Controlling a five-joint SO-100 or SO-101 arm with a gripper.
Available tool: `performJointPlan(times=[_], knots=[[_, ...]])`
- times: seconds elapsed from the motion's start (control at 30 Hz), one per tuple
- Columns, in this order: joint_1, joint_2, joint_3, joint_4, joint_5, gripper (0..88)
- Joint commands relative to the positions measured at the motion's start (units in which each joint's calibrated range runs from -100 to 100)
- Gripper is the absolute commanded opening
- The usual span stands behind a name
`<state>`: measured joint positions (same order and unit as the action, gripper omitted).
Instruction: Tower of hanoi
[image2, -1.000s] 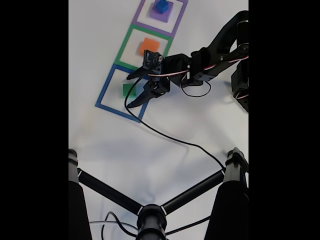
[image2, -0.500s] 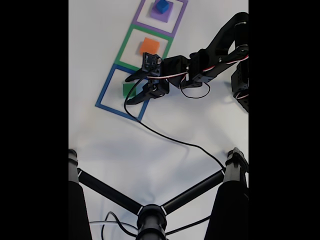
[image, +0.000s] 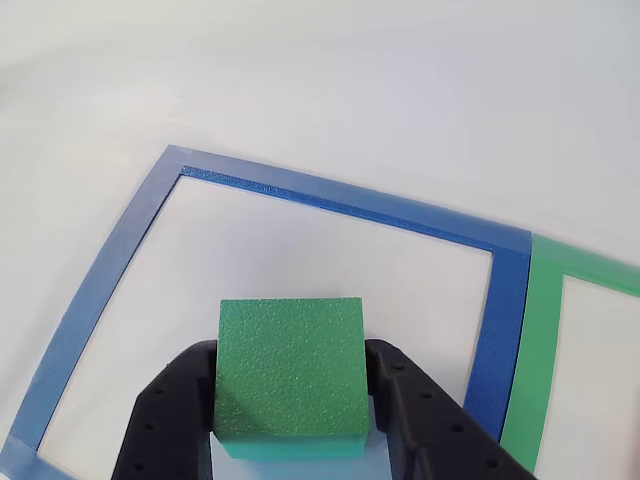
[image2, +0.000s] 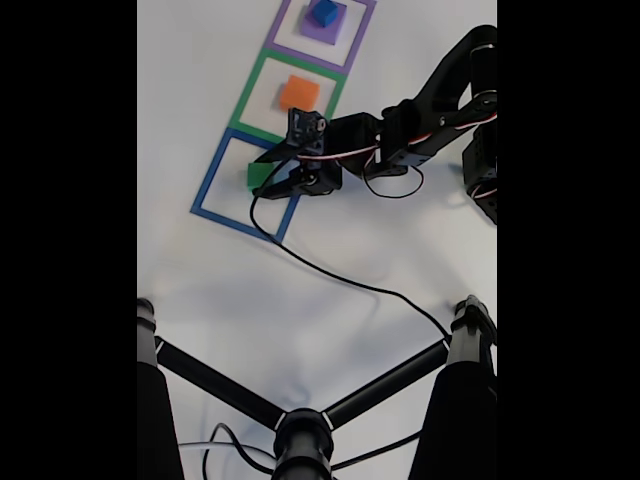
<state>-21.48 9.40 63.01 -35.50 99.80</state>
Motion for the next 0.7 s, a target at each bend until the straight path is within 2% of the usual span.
performJointPlan(times=[0.0, 0.1, 0.23, 0.67], knots=[[0.4, -6.8, -0.2, -0.3, 0.2, 6.2], [1.2, -11.2, -1.4, 4.2, 0.2, 6.8], [3.4, -19.3, -3.8, 15.6, 0.2, 6.4], [15.1, -53.6, -18.0, 76.5, 0.2, 5.5]])
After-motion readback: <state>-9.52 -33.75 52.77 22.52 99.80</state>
